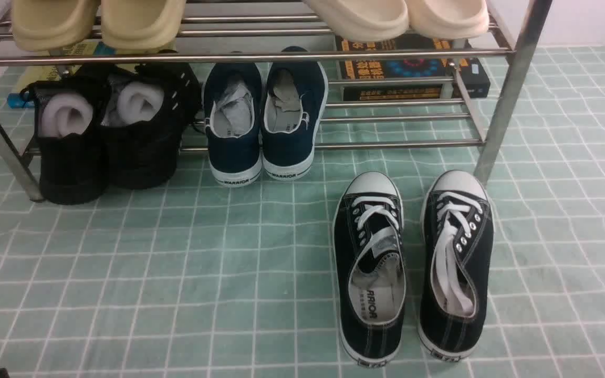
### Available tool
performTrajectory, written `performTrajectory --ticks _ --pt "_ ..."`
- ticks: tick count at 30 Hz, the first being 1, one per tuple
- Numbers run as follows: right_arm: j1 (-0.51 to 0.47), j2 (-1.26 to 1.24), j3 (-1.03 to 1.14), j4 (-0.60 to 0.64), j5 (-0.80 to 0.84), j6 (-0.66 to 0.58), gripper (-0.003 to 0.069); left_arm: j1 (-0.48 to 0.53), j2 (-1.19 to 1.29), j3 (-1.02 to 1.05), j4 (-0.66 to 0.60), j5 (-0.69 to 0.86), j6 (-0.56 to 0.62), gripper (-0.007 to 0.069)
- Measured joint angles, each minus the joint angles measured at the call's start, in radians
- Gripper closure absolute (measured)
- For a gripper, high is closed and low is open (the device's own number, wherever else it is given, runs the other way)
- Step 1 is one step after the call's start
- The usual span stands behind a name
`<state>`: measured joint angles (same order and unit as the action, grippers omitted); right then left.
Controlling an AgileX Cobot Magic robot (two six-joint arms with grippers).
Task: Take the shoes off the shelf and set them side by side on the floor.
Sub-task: 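Grasp a shoe standing on the lower shelf of the shoe rack with the left gripper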
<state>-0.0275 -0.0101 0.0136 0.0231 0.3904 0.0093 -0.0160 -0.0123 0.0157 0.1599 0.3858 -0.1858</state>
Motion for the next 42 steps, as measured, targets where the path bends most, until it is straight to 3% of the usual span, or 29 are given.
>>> performTrajectory --ticks 32,35,41,42 --pt "0.000 0.000 0.000 0.000 0.000 0.000 0.0489 0.000 0.000 0.000 -0.002 0.000 0.000 0.0383" --pt "0.000 0.000 0.000 0.000 0.000 0.000 0.0485 0.000 0.000 0.000 -0.067 -0.004 -0.053 0.0383" --pt "0.000 0.000 0.000 -0.001 -0.001 0.000 0.0477 0.000 0.000 0.005 -0.513 -0.006 -0.399 0.0383" --pt "0.000 0.000 0.000 0.004 -0.002 0.003 0.0476 0.000 0.000 0.005 -0.524 -0.006 -0.408 0.0383"
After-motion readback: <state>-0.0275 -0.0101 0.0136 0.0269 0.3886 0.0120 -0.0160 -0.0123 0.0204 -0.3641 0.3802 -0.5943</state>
